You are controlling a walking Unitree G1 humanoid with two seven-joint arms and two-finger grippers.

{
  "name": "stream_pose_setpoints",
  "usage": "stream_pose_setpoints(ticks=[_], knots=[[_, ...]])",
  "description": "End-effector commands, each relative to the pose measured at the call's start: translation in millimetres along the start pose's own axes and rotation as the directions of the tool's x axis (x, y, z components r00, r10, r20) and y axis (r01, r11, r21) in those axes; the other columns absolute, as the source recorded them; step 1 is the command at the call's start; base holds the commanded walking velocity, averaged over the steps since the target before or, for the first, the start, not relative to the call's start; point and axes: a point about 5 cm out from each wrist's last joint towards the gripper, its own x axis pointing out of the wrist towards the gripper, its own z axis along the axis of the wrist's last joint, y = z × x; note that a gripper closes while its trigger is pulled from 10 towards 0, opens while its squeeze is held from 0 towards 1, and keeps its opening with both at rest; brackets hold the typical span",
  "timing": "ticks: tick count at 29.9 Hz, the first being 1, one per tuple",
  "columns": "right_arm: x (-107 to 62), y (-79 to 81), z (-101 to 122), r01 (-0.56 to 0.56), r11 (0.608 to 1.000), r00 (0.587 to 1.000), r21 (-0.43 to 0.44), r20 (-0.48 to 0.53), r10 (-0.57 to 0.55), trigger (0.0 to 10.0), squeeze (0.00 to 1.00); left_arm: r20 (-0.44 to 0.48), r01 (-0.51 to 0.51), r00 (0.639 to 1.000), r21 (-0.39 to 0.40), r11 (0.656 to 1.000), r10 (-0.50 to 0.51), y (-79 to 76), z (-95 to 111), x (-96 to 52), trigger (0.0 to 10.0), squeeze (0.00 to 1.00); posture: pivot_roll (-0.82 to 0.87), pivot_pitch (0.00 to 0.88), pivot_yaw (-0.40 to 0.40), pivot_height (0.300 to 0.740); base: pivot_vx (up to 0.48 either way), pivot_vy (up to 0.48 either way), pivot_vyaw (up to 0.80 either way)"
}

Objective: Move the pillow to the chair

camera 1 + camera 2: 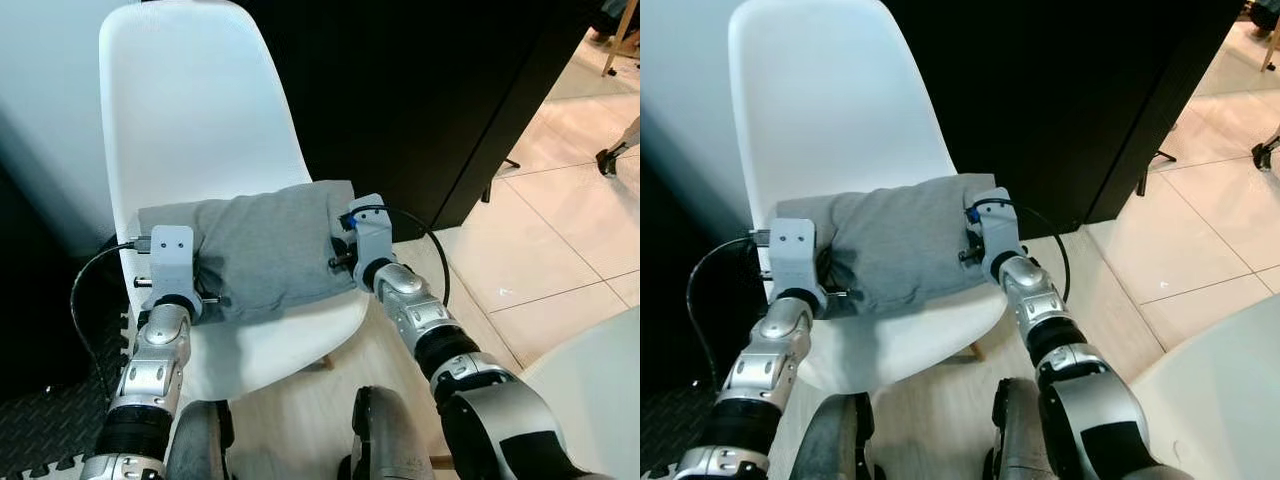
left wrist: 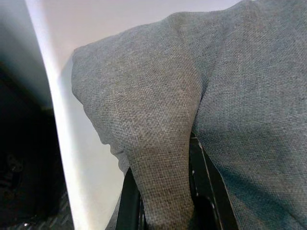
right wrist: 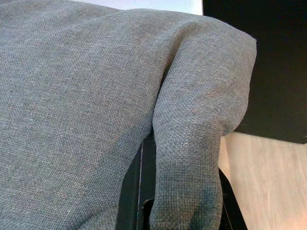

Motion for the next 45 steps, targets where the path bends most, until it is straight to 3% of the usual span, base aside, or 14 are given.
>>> stream_pose_setpoints(ticks=[1,14,15,24,25,26,30,31,37,41,42,45], knots=[[1.4,4.9,-0.7,-0.036,0.999,0.999,-0.023,-0.004,0.036,10.0,0.0,0.038,-0.006,0.999,0.025,1.0,0.005,0.6,7.6,1.0,10.0,0.0,0.07,0.2,-0.124,0.577,0.0,0.0,0.0],[3.7,7.1,-0.8,-0.042,0.999,0.999,0.028,-0.009,0.042,10.0,0.0,0.009,0.001,1.0,-0.03,1.0,-0.001,-3.1,5.1,3.6,10.0,0.0,0.07,0.208,-0.119,0.577,0.0,0.0,0.0],[3.8,7.2,-0.1,-0.047,0.998,0.999,0.051,0.0,0.047,10.0,1.0,0.014,0.002,1.0,-0.039,0.999,-0.001,-3.4,6.6,3.4,10.0,1.0,0.07,0.204,-0.118,0.577,0.0,0.0,0.0],[4.0,2.8,2.1,-0.01,0.999,1.0,0.038,0.005,0.01,10.0,1.0,0.031,-0.021,0.999,-0.049,0.999,0.022,-0.7,12.0,4.4,10.0,1.0,0.07,0.191,-0.114,0.577,0.0,0.0,0.0],[3.8,-0.6,3.2,0.013,1.0,1.0,0.022,0.004,-0.013,10.0,0.87,0.04,-0.02,0.999,-0.047,0.999,0.022,-0.8,14.5,4.6,10.0,1.0,0.07,0.187,-0.113,0.577,0.0,0.0,0.0],[3.4,-4.9,5.3,0.041,0.999,0.999,0.014,0.011,-0.041,10.0,0.0,0.047,-0.022,0.999,-0.047,0.999,0.024,-0.8,16.9,4.6,10.0,1.0,0.07,0.183,-0.112,0.577,0.0,0.0,0.0],[2.9,-10.7,9.0,0.08,0.997,0.996,0.008,0.026,-0.08,10.0,0.0,0.057,-0.033,0.998,-0.041,0.999,0.035,-0.4,19.6,4.7,10.0,1.0,0.07,0.178,-0.111,0.577,0.0,0.0,0.0],[2.5,-14.1,11.0,0.103,0.995,0.994,0.012,0.034,-0.103,10.0,0.0,0.06,-0.043,0.997,-0.035,0.998,0.045,0.0,20.0,4.7,10.0,0.0,0.07,0.174,-0.11,0.577,0.0,0.0,0.0],[1.5,-23.6,19.2,0.172,0.985,0.982,0.022,0.07,-0.173,10.0,0.0,0.066,-0.057,0.996,-0.022,0.998,0.059,-0.1,20.1,4.9,10.0,0.0,0.07,0.165,-0.107,0.577,0.0,0.0,0.0],[2.2,-23.4,25.4,0.14,0.985,0.984,0.103,0.099,-0.15,10.0,0.0,0.11,-0.038,0.993,-0.054,0.998,0.043,-1.4,31.2,4.4,10.0,0.0,0.07,0.148,-0.105,0.577,0.0,0.0,0.0],[1.4,-23.9,28.0,0.127,0.979,0.98,0.159,0.132,-0.148,10.0,0.0,0.168,0.05,0.985,-0.022,0.998,-0.046,-10.3,42.6,2.5,10.0,0.0,0.09,0.131,-0.099,0.577,0.0,0.0,0.0],[-0.7,-25.0,27.2,0.137,0.977,0.974,0.165,0.155,-0.163,10.0,0.0,0.209,0.117,0.971,0.025,0.993,-0.12,-19.5,51.1,-1.1,10.0,0.0,0.09,0.122,-0.093,0.577,0.0,0.0,0.0]])
